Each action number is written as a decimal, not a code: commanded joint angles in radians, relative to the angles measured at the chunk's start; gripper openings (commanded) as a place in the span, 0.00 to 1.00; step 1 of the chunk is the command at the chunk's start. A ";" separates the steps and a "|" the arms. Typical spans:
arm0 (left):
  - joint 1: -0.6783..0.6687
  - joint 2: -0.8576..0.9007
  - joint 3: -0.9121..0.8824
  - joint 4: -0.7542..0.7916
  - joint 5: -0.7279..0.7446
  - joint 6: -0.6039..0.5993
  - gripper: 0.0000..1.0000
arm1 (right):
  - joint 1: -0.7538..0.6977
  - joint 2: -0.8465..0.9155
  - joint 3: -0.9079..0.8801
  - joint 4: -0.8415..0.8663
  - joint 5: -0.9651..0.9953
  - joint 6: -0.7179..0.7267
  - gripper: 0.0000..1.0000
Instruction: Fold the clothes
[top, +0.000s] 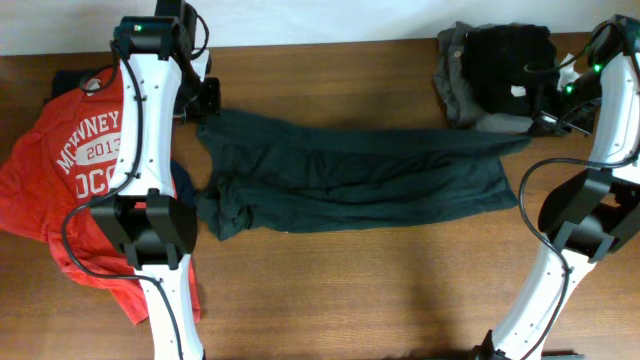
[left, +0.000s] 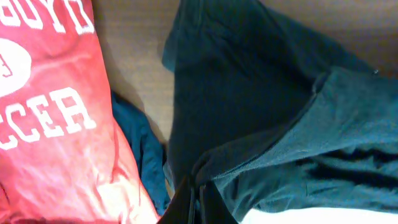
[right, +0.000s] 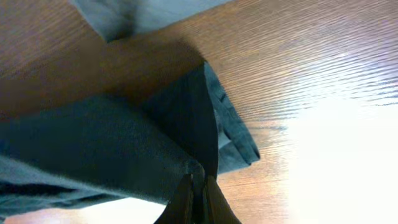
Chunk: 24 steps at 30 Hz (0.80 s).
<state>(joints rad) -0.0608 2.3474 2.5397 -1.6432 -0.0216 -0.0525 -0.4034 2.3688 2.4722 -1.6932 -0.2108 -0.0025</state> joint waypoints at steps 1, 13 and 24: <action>0.002 -0.004 -0.060 -0.014 0.008 -0.001 0.01 | -0.027 -0.026 -0.013 -0.006 0.029 0.003 0.04; 0.002 -0.004 -0.324 0.091 0.008 -0.004 0.01 | -0.029 -0.024 -0.150 0.041 0.032 0.003 0.04; -0.003 -0.003 -0.348 0.142 0.008 -0.003 0.11 | -0.029 -0.023 -0.209 0.057 0.032 -0.001 0.04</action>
<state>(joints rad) -0.0608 2.3478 2.1952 -1.5108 -0.0174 -0.0528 -0.4286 2.3684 2.2860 -1.6413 -0.1997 -0.0006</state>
